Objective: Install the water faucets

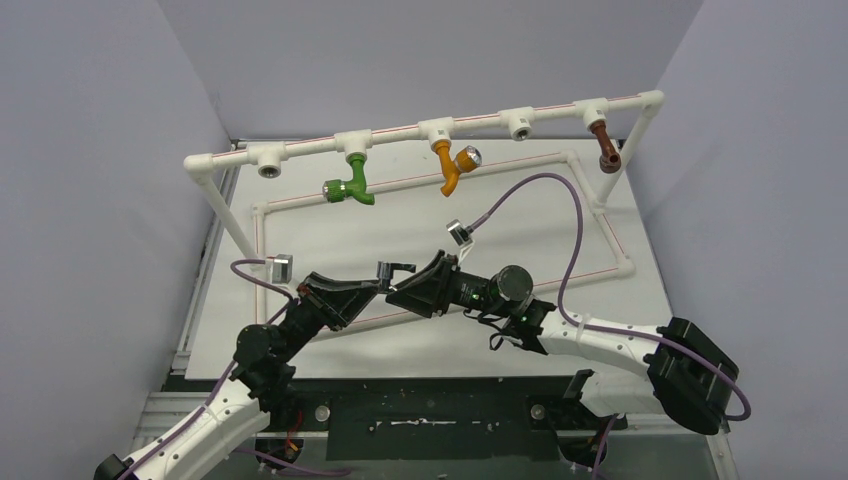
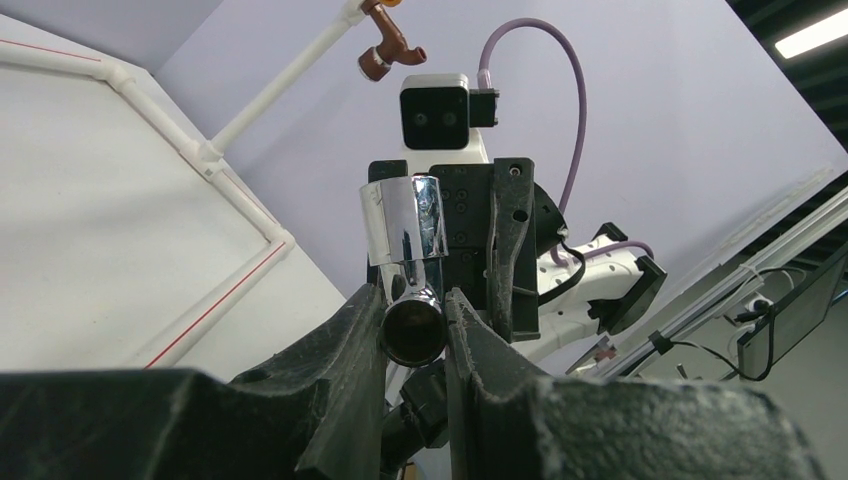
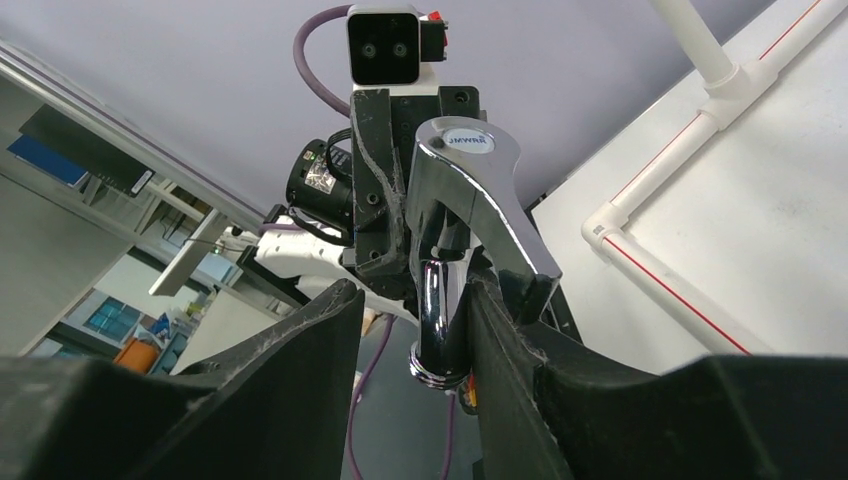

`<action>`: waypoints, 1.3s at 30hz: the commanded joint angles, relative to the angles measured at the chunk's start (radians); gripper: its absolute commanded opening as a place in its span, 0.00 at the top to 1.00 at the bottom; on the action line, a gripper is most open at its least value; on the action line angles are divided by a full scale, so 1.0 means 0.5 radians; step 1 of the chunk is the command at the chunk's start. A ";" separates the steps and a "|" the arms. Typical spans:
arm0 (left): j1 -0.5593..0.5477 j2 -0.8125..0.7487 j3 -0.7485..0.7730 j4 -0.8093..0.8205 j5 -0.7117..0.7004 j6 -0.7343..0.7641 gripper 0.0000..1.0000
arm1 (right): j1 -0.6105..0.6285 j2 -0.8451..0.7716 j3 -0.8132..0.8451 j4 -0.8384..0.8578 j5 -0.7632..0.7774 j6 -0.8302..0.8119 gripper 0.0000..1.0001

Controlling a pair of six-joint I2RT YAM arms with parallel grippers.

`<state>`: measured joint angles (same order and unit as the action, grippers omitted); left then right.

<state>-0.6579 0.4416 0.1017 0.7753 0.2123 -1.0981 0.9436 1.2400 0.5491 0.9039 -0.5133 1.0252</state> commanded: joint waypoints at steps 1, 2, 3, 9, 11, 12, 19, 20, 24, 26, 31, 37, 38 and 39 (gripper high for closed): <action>0.012 -0.021 0.008 0.196 0.010 0.033 1.00 | 0.021 0.002 0.091 0.151 0.015 -0.057 0.59; 0.012 -0.021 0.010 0.198 0.012 0.033 1.00 | 0.020 -0.003 0.088 0.147 0.019 -0.059 0.60; 0.013 -0.021 0.011 0.200 0.015 0.034 1.00 | 0.018 -0.006 0.086 0.143 0.021 -0.062 0.62; 0.012 -0.016 0.015 0.197 0.019 0.039 1.00 | 0.021 -0.016 0.085 0.119 0.029 -0.082 0.75; 0.012 -0.002 0.017 0.204 0.030 0.039 1.00 | 0.021 -0.019 0.083 0.110 0.031 -0.085 0.89; 0.012 0.004 0.021 0.207 0.036 0.039 1.00 | 0.021 -0.020 0.086 0.099 0.036 -0.091 1.00; 0.012 0.037 0.038 0.217 0.071 0.040 1.00 | 0.036 -0.075 0.080 0.041 0.107 -0.151 1.00; 0.012 0.039 0.037 0.215 0.073 0.039 1.00 | 0.039 -0.084 0.081 0.037 0.110 -0.160 1.00; 0.012 0.035 0.042 0.202 0.075 0.039 0.91 | 0.037 -0.124 0.072 0.008 0.122 -0.191 1.00; 0.012 0.027 0.055 0.168 0.075 0.045 0.75 | 0.039 -0.161 0.065 -0.020 0.132 -0.211 1.00; 0.013 -0.011 0.105 0.031 0.080 0.096 0.40 | 0.037 -0.292 0.059 -0.189 0.159 -0.301 1.00; 0.012 -0.108 0.210 -0.293 0.065 0.241 0.20 | 0.036 -0.538 0.057 -0.591 0.257 -0.463 1.00; 0.012 -0.131 0.286 -0.453 0.047 0.337 0.17 | 0.035 -0.623 0.073 -0.741 0.308 -0.533 1.00; 0.012 -0.138 0.331 -0.545 0.044 0.393 0.16 | 0.034 -0.664 0.088 -0.850 0.339 -0.591 1.00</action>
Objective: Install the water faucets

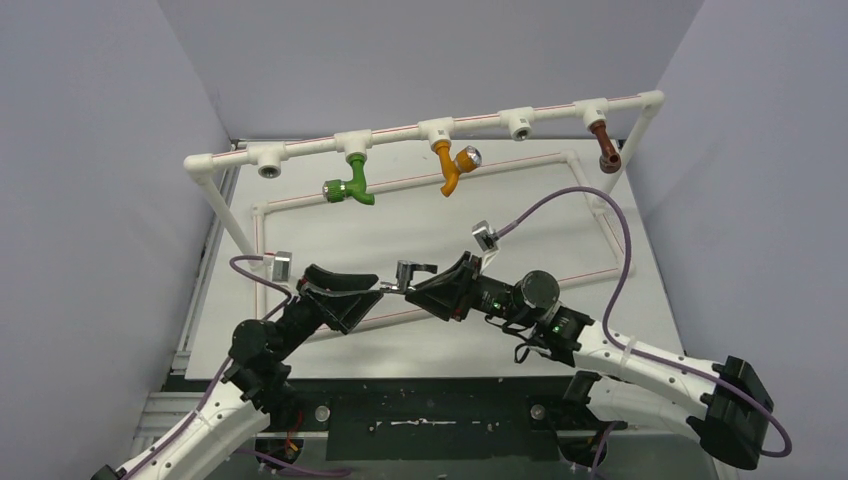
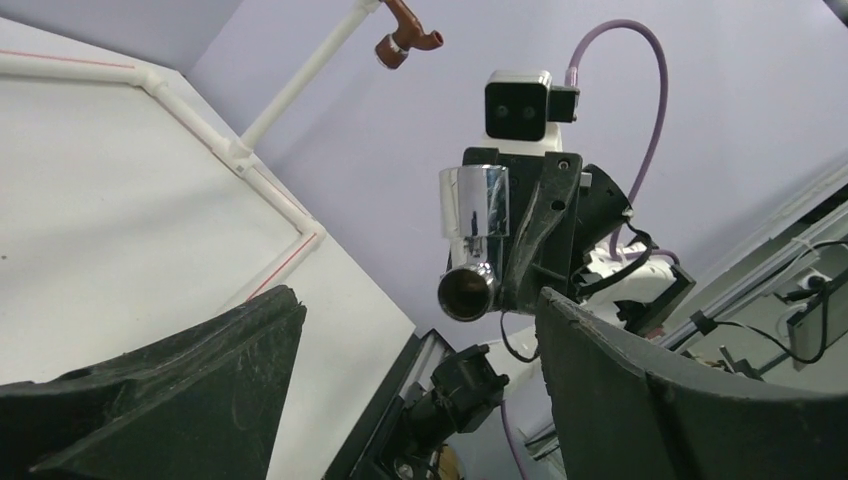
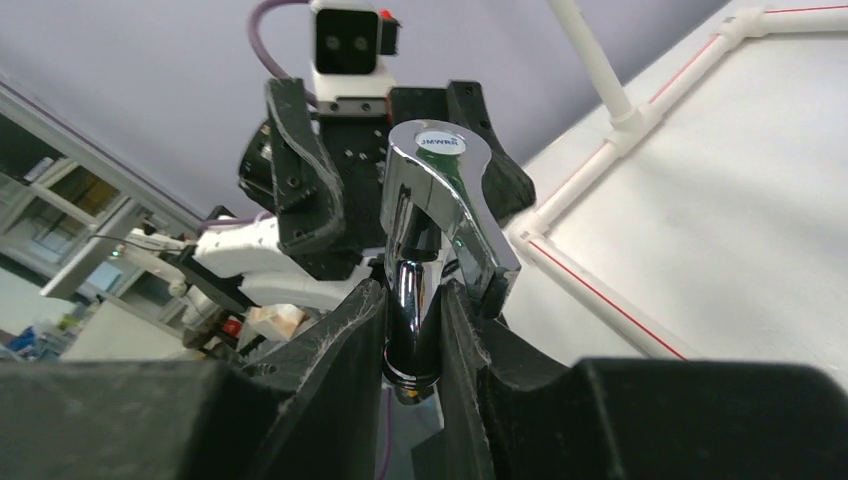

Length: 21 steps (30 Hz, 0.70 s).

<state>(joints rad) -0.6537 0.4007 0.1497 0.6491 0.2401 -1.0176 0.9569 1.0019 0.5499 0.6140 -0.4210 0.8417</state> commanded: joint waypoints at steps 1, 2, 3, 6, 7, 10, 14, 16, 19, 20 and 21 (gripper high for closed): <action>0.004 -0.059 0.281 -0.377 -0.012 0.286 0.15 | 0.006 -0.230 0.106 -0.384 0.199 -0.277 1.00; 0.004 -0.055 0.331 -0.463 -0.008 0.346 0.14 | 0.004 -0.272 0.124 -0.491 0.249 -0.322 1.00; 0.003 -0.047 0.378 -0.536 -0.001 0.407 0.14 | 0.004 -0.308 0.145 -0.640 0.299 -0.373 1.00; 0.003 0.008 0.548 -0.780 -0.015 0.576 0.11 | 0.003 -0.410 0.220 -0.938 0.472 -0.521 1.00; 0.003 0.032 0.607 -0.838 -0.022 0.631 0.11 | 0.001 -0.433 0.249 -1.032 0.540 -0.572 1.00; 0.003 0.127 0.813 -0.963 0.001 0.790 0.10 | 0.001 -0.477 0.353 -1.336 0.779 -0.713 1.00; 0.003 0.269 1.103 -1.150 0.041 0.995 0.10 | -0.004 -0.509 0.479 -1.585 1.054 -0.855 1.00; 0.003 0.347 1.271 -1.256 0.038 1.096 0.10 | -0.004 -0.507 0.535 -1.674 1.153 -0.906 1.00; 0.003 0.494 1.560 -1.487 -0.024 1.294 0.10 | -0.007 -0.498 0.612 -1.770 1.284 -0.979 1.00; 0.003 0.542 1.657 -1.560 -0.072 1.357 0.10 | -0.008 -0.496 0.633 -1.787 1.326 -1.003 1.00; 0.005 0.599 1.742 -1.623 -0.137 1.415 0.10 | -0.008 -0.495 0.651 -1.806 1.366 -1.028 1.00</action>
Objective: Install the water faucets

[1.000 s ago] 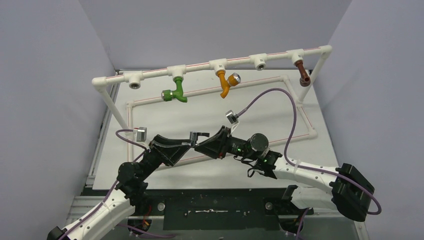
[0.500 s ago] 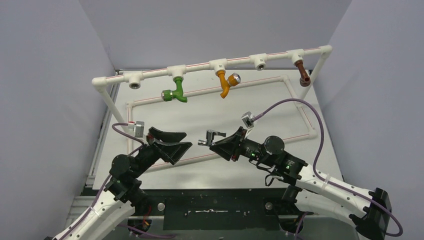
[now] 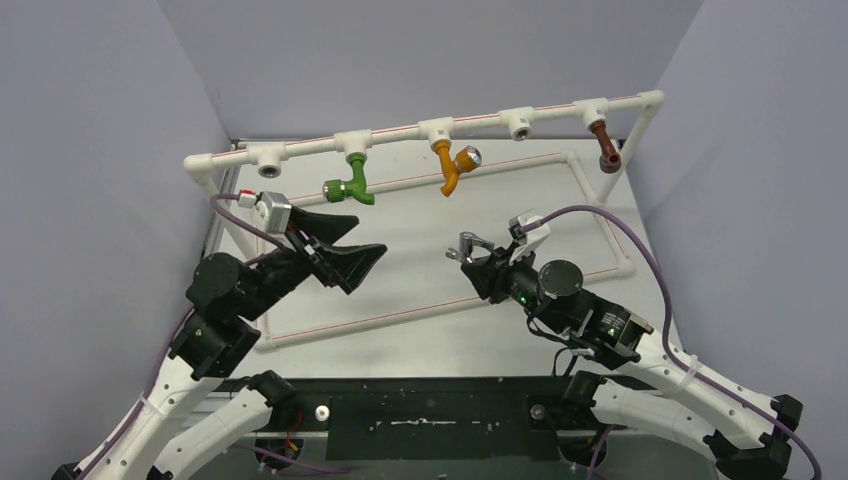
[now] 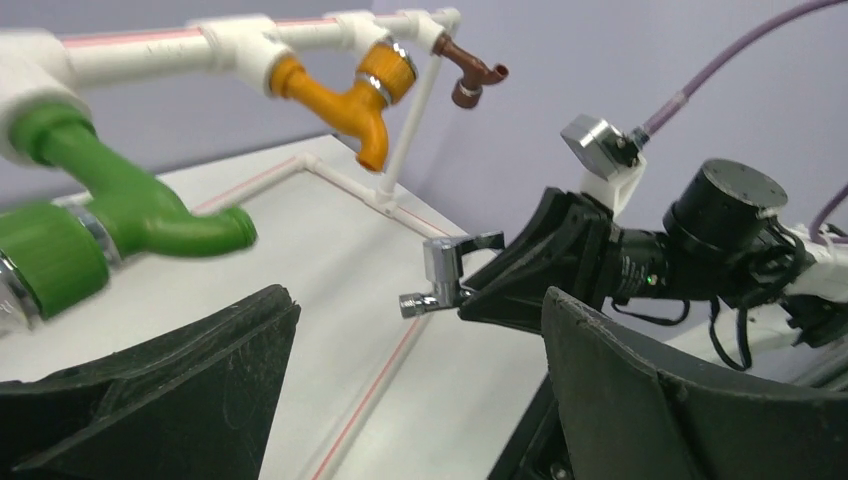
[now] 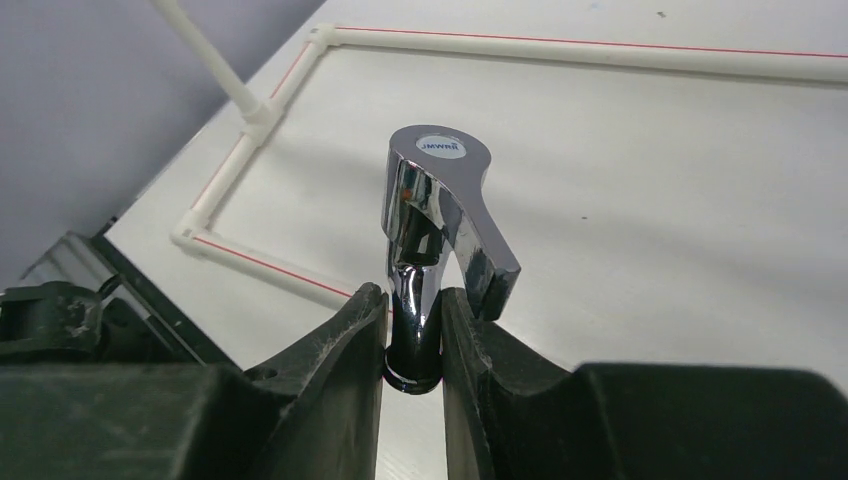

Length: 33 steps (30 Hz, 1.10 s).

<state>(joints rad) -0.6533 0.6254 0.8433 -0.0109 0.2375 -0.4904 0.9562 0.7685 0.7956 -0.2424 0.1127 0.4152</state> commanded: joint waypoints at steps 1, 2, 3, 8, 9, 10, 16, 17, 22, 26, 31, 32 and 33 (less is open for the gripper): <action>0.003 0.201 0.450 -0.372 -0.203 0.417 0.10 | -0.007 -0.022 0.182 -0.114 0.342 -0.192 1.00; 0.003 0.263 0.538 -0.431 -0.266 0.476 0.10 | -0.005 -0.017 0.204 -0.130 0.374 -0.211 1.00; 0.003 0.322 0.620 -0.480 -0.330 0.524 0.11 | -0.009 -0.012 0.223 -0.144 0.400 -0.232 1.00; -0.035 0.602 0.965 -0.657 -0.738 0.763 0.11 | -0.013 -0.012 0.270 -0.146 0.458 -0.286 1.00; -0.042 0.654 1.021 -0.690 -0.832 0.797 0.11 | -0.014 -0.014 0.269 -0.138 0.465 -0.294 1.00; -0.041 0.699 1.060 -0.699 -0.913 0.818 0.11 | -0.016 -0.012 0.268 -0.129 0.477 -0.299 1.00; -0.039 0.881 1.158 -0.637 -1.297 0.911 0.11 | -0.015 0.008 0.286 -0.144 0.531 -0.323 1.00; -0.037 0.900 1.158 -0.596 -1.343 0.928 0.11 | -0.015 0.009 0.287 -0.143 0.530 -0.326 1.00; -0.008 0.972 1.129 -0.341 -1.558 1.052 0.11 | -0.019 -0.008 0.273 -0.106 0.516 -0.338 1.00; 0.087 1.050 1.151 -0.212 -1.653 1.098 0.11 | -0.018 -0.012 0.257 -0.067 0.490 -0.346 1.00; 0.254 1.174 1.226 -0.156 -1.620 1.137 0.11 | -0.019 0.013 0.244 -0.001 0.449 -0.335 1.00; 0.304 1.193 1.231 -0.137 -1.597 1.132 0.11 | -0.018 0.023 0.244 0.016 0.442 -0.334 1.00; 0.361 1.221 1.252 -0.135 -1.555 1.111 0.11 | -0.018 0.034 0.247 0.029 0.431 -0.331 1.00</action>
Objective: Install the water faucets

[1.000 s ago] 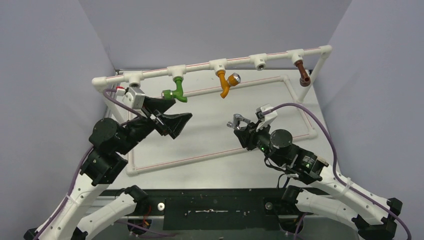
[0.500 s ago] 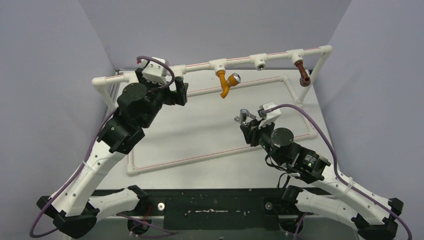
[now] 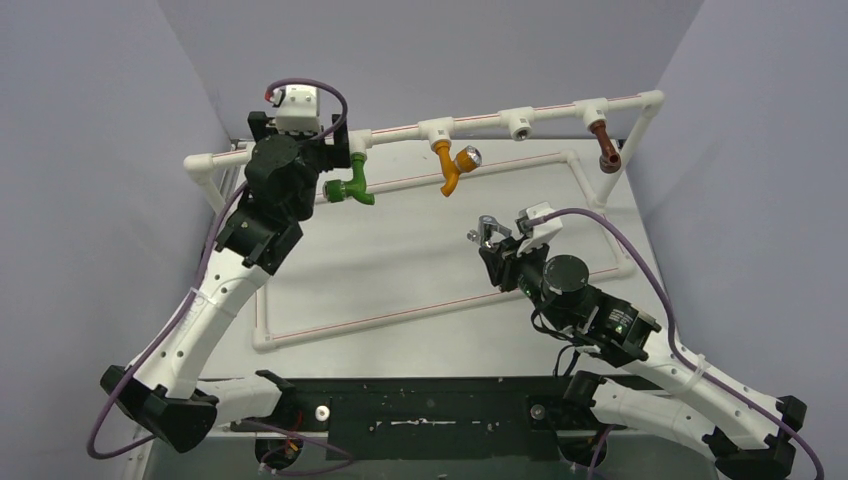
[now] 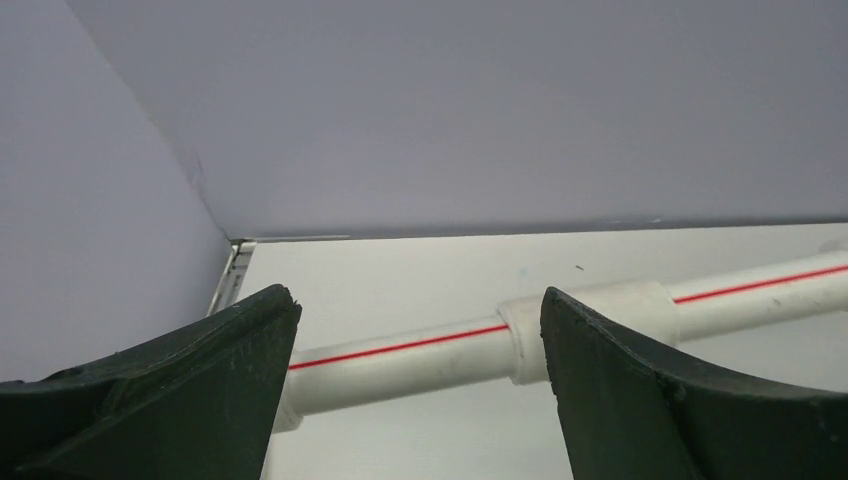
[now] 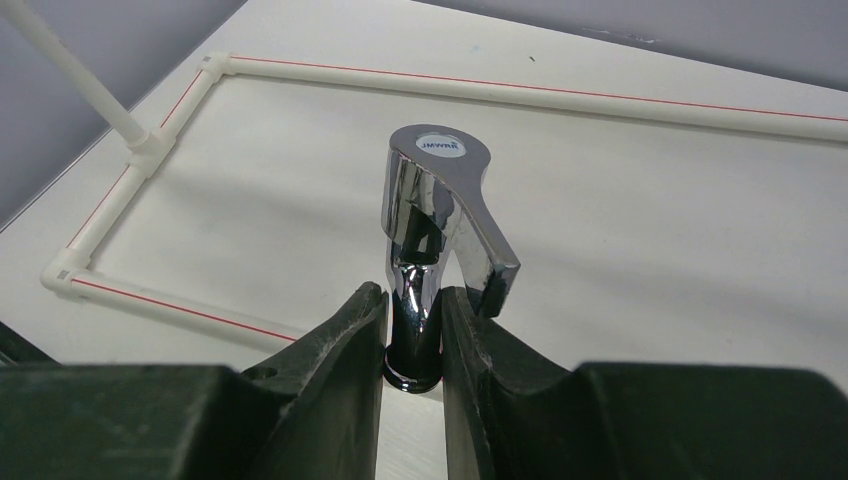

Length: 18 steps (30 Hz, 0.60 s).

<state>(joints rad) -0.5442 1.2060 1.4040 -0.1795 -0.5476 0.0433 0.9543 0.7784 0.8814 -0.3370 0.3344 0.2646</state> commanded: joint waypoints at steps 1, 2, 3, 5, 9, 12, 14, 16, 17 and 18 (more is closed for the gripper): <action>0.199 0.088 0.170 0.187 0.058 0.021 0.11 | -0.015 0.028 0.087 0.216 -0.021 -0.026 1.00; 0.241 0.124 0.207 0.185 0.079 0.003 0.11 | -0.016 0.035 0.100 0.212 -0.032 -0.022 1.00; 0.281 0.160 0.252 0.186 0.093 -0.007 0.11 | -0.018 0.042 0.113 0.211 -0.042 -0.021 1.00; 0.359 0.242 0.328 0.164 0.149 -0.025 0.11 | -0.016 0.049 0.129 0.209 -0.055 -0.028 1.00; 0.519 0.408 0.461 0.081 0.238 -0.105 0.11 | -0.019 0.045 0.141 0.203 -0.083 -0.021 1.00; 0.593 0.481 0.485 0.068 0.246 -0.148 0.12 | -0.021 0.036 0.145 0.191 -0.107 -0.013 1.00; 0.627 0.515 0.480 0.047 0.227 -0.145 0.12 | -0.020 0.025 0.138 0.185 -0.115 -0.010 1.00; 0.646 0.522 0.444 0.033 0.185 -0.126 0.13 | -0.021 0.009 0.137 0.177 -0.116 -0.003 1.00; 0.654 0.522 0.421 0.016 0.176 -0.125 0.13 | -0.024 0.004 0.138 0.177 -0.116 -0.002 1.00; 0.658 0.514 0.395 0.006 0.162 -0.129 0.14 | -0.024 -0.004 0.136 0.179 -0.114 -0.001 1.00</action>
<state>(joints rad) -0.2306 1.4754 1.5959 -0.1829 -0.4564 -0.0151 0.9493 0.8036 0.8997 -0.3157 0.2813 0.2657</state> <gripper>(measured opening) 0.872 0.236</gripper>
